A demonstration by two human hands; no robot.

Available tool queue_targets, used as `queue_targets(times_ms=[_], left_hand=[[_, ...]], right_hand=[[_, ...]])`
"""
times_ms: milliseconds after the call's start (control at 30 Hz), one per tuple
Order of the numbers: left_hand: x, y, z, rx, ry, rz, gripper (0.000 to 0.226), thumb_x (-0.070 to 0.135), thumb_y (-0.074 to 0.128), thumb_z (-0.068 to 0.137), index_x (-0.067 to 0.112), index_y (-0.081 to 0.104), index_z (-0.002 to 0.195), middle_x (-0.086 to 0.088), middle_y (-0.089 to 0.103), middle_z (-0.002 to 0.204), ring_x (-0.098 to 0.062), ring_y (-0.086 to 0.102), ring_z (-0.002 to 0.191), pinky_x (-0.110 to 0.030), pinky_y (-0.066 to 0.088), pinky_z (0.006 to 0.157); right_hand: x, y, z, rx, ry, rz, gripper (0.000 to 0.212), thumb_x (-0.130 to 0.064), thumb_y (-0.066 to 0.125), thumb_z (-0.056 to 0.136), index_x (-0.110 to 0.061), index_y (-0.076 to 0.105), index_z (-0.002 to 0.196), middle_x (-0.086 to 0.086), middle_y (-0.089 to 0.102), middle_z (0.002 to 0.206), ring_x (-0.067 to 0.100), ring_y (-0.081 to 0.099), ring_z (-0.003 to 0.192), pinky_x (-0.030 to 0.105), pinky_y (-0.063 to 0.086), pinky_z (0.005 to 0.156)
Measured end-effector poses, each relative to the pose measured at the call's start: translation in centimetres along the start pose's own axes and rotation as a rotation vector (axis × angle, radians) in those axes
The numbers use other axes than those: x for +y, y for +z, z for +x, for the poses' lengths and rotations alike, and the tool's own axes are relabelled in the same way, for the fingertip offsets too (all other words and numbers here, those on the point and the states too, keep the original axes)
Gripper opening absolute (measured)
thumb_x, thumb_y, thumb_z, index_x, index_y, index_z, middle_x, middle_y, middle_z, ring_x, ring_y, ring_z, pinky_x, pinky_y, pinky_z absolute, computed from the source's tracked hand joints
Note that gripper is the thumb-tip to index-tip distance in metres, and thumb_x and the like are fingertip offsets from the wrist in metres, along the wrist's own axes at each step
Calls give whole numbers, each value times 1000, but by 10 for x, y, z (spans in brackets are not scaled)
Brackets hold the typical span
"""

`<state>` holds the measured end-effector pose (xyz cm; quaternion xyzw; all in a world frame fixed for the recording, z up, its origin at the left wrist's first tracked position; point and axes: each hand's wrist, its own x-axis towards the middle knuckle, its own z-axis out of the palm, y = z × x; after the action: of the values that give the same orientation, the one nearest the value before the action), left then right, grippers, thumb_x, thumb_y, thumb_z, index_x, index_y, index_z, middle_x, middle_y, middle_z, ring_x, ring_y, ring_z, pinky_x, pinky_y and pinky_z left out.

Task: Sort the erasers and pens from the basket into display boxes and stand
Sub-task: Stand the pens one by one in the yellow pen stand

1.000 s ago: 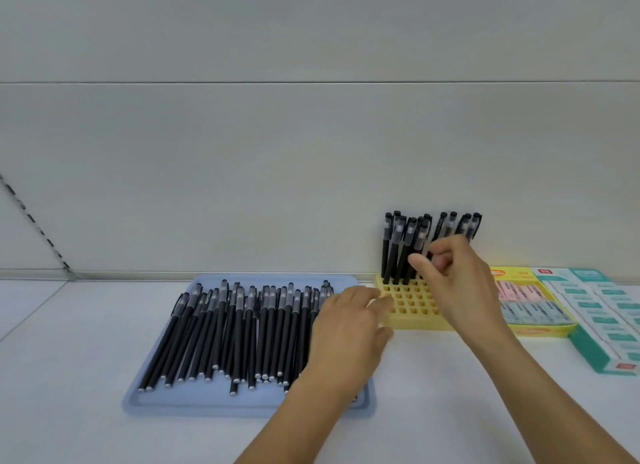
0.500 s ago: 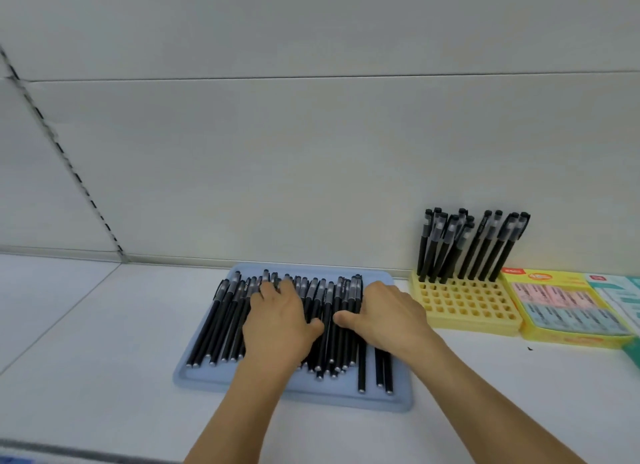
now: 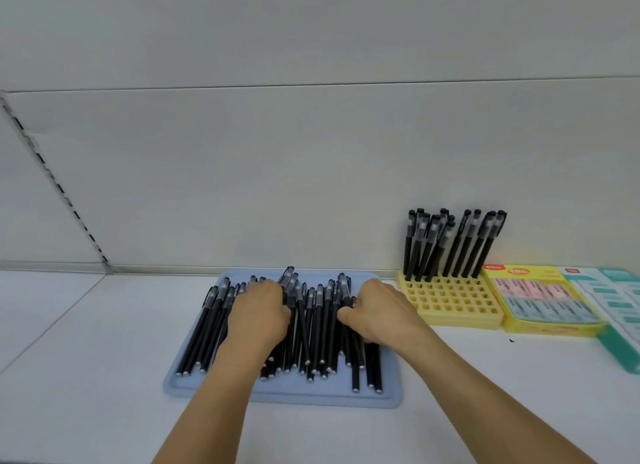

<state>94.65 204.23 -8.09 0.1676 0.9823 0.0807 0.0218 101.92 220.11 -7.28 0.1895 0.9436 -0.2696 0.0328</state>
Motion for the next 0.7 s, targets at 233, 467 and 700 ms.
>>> queue_targets(times_ms=[233, 467, 700], left_hand=[[-18, 5, 10, 141, -93, -282, 17, 16, 43, 98, 7, 55, 106, -4, 59, 86, -20, 52, 71, -31, 33, 55], [5, -7, 5, 171, -159, -1240, 14, 12, 57, 96, 11, 65, 107, -4, 65, 82, -16, 59, 73, -33, 50, 72], [40, -12, 5, -346, -250, -2114, 25, 12, 44, 101, 1, 66, 101, -5, 63, 70, -12, 59, 58, -23, 54, 54]], right_hand=[[24, -12, -20, 74, -95, 565, 15, -10, 62, 86, -8, 57, 72, 6, 67, 60, 9, 52, 42, 14, 35, 39], [53, -39, -35, 299, -149, 808, 9, 2, 63, 86, -3, 60, 80, 14, 66, 63, 26, 66, 55, 35, 55, 51], [110, -78, -22, 724, -32, 705, 9, -8, 68, 85, -11, 62, 80, 8, 70, 69, 20, 71, 68, 45, 59, 73]])
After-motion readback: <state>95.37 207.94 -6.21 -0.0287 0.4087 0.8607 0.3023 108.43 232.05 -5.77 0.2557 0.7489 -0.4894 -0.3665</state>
